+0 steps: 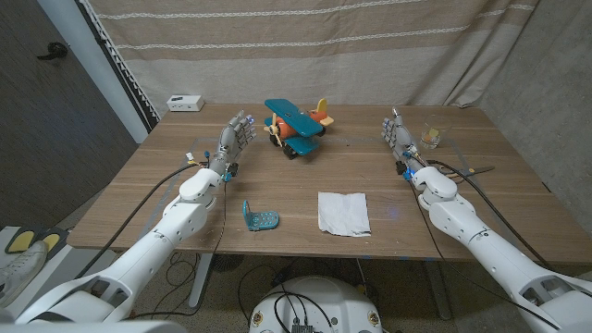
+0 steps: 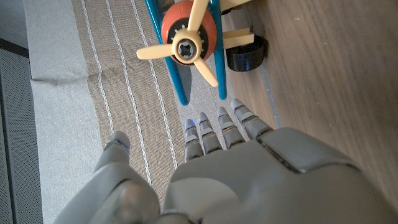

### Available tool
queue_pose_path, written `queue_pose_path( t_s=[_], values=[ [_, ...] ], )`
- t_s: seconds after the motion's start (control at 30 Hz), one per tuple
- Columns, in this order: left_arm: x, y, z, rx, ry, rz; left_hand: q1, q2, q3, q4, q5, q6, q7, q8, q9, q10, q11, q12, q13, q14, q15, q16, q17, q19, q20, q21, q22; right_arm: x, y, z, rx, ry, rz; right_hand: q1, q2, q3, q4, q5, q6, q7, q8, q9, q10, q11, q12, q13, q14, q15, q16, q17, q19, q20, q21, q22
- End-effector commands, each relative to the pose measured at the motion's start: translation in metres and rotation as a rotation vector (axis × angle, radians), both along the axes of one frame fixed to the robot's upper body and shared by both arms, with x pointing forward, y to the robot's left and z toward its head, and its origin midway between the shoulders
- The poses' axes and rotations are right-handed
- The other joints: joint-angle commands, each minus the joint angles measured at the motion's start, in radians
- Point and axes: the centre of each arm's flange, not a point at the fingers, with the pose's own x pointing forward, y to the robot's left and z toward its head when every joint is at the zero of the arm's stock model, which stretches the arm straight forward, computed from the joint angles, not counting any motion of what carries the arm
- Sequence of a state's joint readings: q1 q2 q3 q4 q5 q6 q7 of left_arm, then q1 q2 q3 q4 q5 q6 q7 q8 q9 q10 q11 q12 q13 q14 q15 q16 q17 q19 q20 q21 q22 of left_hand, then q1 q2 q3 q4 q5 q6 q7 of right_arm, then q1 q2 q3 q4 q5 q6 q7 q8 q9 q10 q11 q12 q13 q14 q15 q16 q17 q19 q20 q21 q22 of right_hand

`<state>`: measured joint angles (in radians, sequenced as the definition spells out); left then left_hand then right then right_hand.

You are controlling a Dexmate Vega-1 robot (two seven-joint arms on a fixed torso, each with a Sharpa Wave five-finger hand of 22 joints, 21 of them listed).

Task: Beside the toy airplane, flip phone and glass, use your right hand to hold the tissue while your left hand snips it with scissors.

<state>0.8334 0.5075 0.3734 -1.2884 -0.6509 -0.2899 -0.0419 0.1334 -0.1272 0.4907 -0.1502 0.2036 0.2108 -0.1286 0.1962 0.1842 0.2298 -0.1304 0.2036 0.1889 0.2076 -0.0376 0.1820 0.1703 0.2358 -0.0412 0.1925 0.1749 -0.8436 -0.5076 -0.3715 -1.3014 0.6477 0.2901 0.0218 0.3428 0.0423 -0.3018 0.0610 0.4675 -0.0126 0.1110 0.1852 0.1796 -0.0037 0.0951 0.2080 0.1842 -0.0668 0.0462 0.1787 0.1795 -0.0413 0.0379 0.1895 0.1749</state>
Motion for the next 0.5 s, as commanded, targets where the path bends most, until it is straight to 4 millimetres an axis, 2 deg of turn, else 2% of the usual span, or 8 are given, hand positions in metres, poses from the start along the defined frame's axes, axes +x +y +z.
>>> queue_pose_path(
  t_s=[0.03,0.33,0.4,0.5],
  values=[
    [0.000,0.001,0.000,0.000,-0.003,-0.018,0.006,-0.006,0.007,0.000,0.007,0.007,-0.002,0.005,0.004,0.004,-0.002,0.004,0.002,0.009,-0.143,0.004,0.002,0.006,-0.037,0.005,0.002,-0.002,0.008,-0.004,0.000,0.004,0.003,0.007,0.000,-0.008,0.001,0.005,0.002,0.007,0.007,0.005,-0.002,0.009,0.005,0.004,-0.009,-0.001,0.006,0.004,-0.009,-0.001,0.006,0.005],
    [0.000,-0.002,-0.005,-0.047,-0.022,-0.001,0.008,-0.005,0.007,0.000,0.006,0.009,-0.004,0.005,0.004,0.003,-0.004,0.003,0.002,0.006,-0.141,0.002,0.002,0.006,-0.035,0.004,0.002,-0.006,0.007,-0.002,-0.033,-0.019,0.005,0.011,0.000,-0.007,-0.001,0.005,0.018,0.010,0.013,0.005,0.009,0.002,0.009,0.003,0.002,-0.005,0.011,0.003,0.000,-0.008,0.010,0.005],
    [0.001,-0.006,-0.005,-0.080,-0.032,-0.003,0.010,-0.004,0.008,0.000,0.007,0.020,-0.008,0.008,0.004,0.015,-0.005,0.007,0.002,0.013,-0.149,0.005,0.003,0.008,-0.036,0.005,0.002,-0.006,0.007,-0.002,-0.055,-0.020,0.011,0.016,0.000,-0.005,-0.005,0.006,0.016,0.007,0.013,0.005,0.005,-0.009,0.007,0.003,-0.003,-0.012,0.008,0.003,-0.005,-0.009,0.007,0.005],
    [0.001,-0.008,-0.003,-0.071,-0.035,-0.005,0.012,-0.003,0.009,0.000,0.008,0.025,-0.016,0.009,0.004,0.019,-0.010,0.008,0.002,0.015,-0.157,0.005,0.002,0.013,-0.043,0.007,0.002,-0.006,0.008,-0.001,-0.081,-0.019,0.005,0.027,0.000,-0.003,-0.011,0.007,0.004,0.003,0.009,0.005,-0.003,-0.010,0.004,0.003,-0.014,-0.014,0.004,0.003,-0.015,-0.012,0.004,0.005]
  ],
)
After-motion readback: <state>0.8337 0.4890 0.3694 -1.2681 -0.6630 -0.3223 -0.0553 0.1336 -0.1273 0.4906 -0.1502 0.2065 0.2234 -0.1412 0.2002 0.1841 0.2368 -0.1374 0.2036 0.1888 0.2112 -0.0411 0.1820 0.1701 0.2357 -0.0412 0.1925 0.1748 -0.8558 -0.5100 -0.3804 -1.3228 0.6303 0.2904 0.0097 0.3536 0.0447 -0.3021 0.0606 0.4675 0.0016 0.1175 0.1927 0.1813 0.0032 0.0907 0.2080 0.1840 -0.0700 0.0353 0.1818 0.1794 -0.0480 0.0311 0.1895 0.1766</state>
